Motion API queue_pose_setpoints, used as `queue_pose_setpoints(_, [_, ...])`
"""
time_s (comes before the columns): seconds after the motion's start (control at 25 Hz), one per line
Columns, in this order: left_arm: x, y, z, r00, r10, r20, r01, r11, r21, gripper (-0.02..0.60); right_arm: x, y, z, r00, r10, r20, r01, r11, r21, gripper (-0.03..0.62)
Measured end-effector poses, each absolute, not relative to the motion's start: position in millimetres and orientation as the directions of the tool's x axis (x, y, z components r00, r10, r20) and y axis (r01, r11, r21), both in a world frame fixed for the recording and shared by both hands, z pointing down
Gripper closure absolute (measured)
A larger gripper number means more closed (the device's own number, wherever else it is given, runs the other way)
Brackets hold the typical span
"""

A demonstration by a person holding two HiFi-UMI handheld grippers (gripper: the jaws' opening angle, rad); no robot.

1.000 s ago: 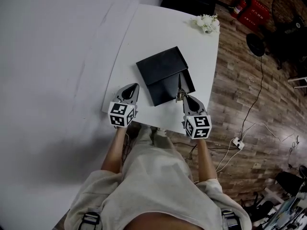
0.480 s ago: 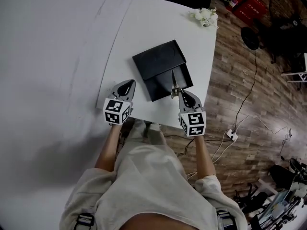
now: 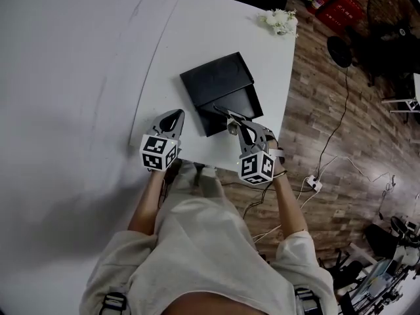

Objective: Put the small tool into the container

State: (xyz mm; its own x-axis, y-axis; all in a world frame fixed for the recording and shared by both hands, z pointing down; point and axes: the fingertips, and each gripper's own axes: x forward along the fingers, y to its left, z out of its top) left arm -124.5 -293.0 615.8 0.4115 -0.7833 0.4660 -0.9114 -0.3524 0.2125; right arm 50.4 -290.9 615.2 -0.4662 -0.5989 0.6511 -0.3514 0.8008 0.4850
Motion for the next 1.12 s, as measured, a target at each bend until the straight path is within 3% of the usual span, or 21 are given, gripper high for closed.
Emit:
queue_pose_setpoints(0.6, [-129.1, -292.1, 618.3, 0.395, -0.79, 0.469, -0.919, -0.335, 0.209, 0.571, 38.7, -290.4, 637.4, -0.458, -0.548, 0.7, 0.248, 0.677, 0.693, 0.586])
queue_pose_setpoints(0.88, [-129.6, -290.5, 618.3, 0.387, -0.792, 0.473, -0.922, -0.33, 0.202, 0.571, 34.2, -292.6, 638.6, -0.482, -0.532, 0.696, 0.377, 0.591, 0.713, 0.586])
queue_pose_setpoints(1.12, [-131.6, -288.9, 619.2, 0.378, -0.794, 0.477, -0.926, -0.322, 0.199, 0.571, 33.0, -295.6, 646.0, -0.485, -0.509, 0.711, 0.403, 0.591, 0.699, 0.586])
